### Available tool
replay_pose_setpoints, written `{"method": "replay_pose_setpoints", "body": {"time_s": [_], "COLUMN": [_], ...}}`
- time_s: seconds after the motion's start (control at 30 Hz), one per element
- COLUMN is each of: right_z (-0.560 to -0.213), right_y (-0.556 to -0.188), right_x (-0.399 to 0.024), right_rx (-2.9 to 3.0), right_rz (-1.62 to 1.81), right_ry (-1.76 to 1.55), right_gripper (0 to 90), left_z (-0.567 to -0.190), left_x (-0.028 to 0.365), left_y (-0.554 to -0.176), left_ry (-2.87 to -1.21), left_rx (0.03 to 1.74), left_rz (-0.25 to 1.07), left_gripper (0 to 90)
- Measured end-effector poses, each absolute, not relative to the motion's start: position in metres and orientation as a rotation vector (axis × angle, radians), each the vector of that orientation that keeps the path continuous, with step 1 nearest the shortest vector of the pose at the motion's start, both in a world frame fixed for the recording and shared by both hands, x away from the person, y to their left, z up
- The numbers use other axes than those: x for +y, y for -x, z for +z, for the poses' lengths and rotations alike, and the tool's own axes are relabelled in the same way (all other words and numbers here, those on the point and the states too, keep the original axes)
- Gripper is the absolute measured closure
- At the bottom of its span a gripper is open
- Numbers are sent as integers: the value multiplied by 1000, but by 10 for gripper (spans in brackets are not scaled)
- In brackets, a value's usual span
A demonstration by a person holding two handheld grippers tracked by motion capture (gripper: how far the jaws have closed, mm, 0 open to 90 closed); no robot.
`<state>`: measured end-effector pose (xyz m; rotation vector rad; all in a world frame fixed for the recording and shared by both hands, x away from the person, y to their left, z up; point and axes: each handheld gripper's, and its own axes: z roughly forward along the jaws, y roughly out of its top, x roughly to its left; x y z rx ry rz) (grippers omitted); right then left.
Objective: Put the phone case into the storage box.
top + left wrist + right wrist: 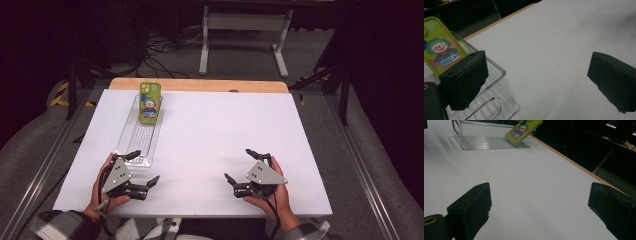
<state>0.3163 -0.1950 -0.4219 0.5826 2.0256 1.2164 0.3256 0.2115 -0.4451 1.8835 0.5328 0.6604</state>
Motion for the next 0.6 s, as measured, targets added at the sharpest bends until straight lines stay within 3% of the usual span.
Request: {"method": "replay_pose_setpoints", "body": {"time_s": [0.6], "right_z": [-423], "right_y": [-317], "right_x": [-193], "right_rx": [2037], "right_rz": [1205], "right_ry": [-589], "right_gripper": [67], "left_z": [-442], "left_x": [210], "left_y": [-327], "left_ry": [-1887], "left_rx": [528], "left_rz": [688], "left_gripper": [35]}}
